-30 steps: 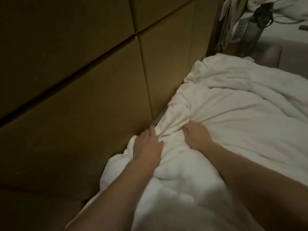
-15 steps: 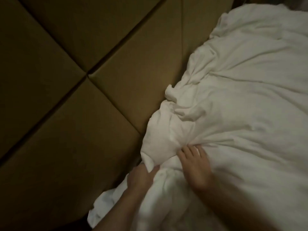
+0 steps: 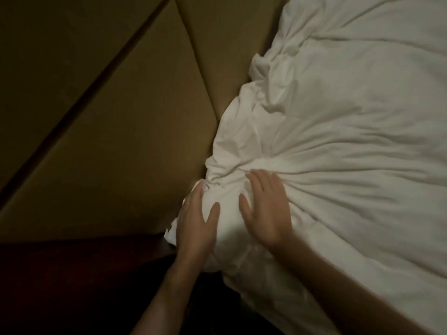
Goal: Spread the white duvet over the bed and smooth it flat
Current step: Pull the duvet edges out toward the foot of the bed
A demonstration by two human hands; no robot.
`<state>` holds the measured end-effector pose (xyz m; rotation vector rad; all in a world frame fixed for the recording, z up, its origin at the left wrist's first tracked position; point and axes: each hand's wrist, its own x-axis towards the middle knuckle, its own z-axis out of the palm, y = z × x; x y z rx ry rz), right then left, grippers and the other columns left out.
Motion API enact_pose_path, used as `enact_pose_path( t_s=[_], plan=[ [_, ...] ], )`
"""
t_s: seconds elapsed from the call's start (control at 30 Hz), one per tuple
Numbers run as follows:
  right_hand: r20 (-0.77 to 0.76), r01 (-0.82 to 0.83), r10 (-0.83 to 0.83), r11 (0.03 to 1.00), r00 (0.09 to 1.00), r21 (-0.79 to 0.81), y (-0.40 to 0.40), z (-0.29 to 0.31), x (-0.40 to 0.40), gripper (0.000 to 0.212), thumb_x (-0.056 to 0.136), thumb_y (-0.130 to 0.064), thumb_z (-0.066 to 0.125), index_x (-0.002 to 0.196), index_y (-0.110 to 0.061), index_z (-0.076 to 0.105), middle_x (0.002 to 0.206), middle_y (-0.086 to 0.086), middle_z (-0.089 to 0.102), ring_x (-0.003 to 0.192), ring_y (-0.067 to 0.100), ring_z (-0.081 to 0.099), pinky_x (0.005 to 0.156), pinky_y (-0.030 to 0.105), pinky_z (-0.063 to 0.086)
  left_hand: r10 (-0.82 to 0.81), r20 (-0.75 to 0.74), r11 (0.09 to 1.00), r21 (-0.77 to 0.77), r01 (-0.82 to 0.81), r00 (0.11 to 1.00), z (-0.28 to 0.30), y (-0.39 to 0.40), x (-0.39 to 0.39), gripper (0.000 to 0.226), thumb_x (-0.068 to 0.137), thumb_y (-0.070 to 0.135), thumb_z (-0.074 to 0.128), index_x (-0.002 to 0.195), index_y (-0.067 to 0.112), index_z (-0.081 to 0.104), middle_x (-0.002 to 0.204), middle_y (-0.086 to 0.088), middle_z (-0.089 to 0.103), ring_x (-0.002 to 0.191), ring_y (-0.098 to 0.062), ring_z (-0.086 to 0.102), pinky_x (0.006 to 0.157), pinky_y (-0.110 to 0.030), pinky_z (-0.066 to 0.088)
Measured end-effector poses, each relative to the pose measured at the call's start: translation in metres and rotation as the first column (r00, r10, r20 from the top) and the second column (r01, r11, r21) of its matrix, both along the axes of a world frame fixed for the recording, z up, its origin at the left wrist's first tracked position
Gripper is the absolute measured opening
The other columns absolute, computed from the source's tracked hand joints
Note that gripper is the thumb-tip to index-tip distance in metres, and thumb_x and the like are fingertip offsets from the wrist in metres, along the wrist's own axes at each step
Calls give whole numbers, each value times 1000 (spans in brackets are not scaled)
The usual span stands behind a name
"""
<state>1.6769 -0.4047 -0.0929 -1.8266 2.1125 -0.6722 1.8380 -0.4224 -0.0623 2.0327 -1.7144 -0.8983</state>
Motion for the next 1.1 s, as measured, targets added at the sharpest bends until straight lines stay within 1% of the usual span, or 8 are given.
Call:
enact_pose_path(
  t_s=[0.1, 0.23, 0.5, 0.67, 0.8, 0.93, 1.03, 1.1],
  plan=[
    [81, -77, 71, 995, 994, 68, 114, -6, 44, 53, 74, -40, 73, 119, -15, 62, 124, 7, 58, 113, 28, 55, 102, 36, 36, 327, -135, 930, -132, -344, 935, -2, 65, -1, 55, 85, 26, 73, 134, 23, 48, 135, 6, 44, 124, -14, 47, 104, -34, 40],
    [-122, -188, 261, 887, 958, 422, 160, -77, 45, 103, 45, -41, 87, 132, -6, 47, 140, 17, 41, 122, 39, 49, 108, 48, 28, 230, -9, 973, 29, -230, 973, -34, 67, -31, 88, 79, 41, 77, 149, 13, 31, 153, -8, 30, 138, -23, 32, 111, -46, 33],
    [423, 11, -136, 958, 896, 285, 143, 27, 54, 21, 58, -38, 56, 74, -26, 63, 67, -4, 66, 63, 13, 63, 52, 26, 41, -164, 385, 966, -124, 227, 908, 4, -7, -7, 44, 86, 0, 53, 121, 25, 56, 106, -10, 66, 93, -33, 61, 74, -36, 46],
    [458, -294, 65, 843, 886, 450, 171, -13, 78, 43, 74, -39, 40, 91, -15, 72, 93, 10, 72, 90, 29, 67, 72, 30, 45, -455, 503, 890, 218, 401, 735, -11, 50, 16, 18, 90, 8, 49, 99, 21, 59, 98, -1, 60, 88, -24, 58, 73, -36, 46],
    [336, -236, 97, 884, 937, 402, 171, -39, 72, 18, 75, -34, 51, 68, -18, 58, 62, 2, 62, 55, 22, 62, 46, 23, 36, -473, 628, 861, 179, 476, 619, -24, 23, 8, 18, 80, 6, 62, 95, 15, 67, 100, -13, 59, 93, -35, 55, 78, -41, 41],
    [380, -418, 236, 744, 894, 521, 217, -47, 76, 33, 79, -41, 64, 102, -19, 64, 103, 2, 66, 103, 23, 60, 92, 36, 40, -507, 618, 732, -59, 678, 601, -6, 48, -57, 26, 79, 14, 71, 104, 8, 66, 108, -23, 59, 101, -39, 52, 88, -48, 37],
    [362, -122, -132, 791, 923, 600, 238, 8, 21, 44, 50, -63, 68, 81, -33, 73, 84, -21, 69, 83, -1, 63, 78, 18, 50, -855, 295, 397, -156, 905, 426, 15, 98, -128, 27, 84, 29, 55, 107, 21, 66, 104, -2, 64, 95, -24, 57, 83, -35, 45],
    [216, 382, -472, 854, 855, 354, 290, 13, -31, 19, 51, -52, 59, 56, -36, 69, 62, -21, 64, 59, -2, 61, 60, 14, 52, -900, 105, 412, -116, 904, 424, 20, 137, -162, 24, 83, 35, 53, 99, 29, 70, 94, 11, 68, 86, -10, 60, 74, -26, 46]
  ],
)
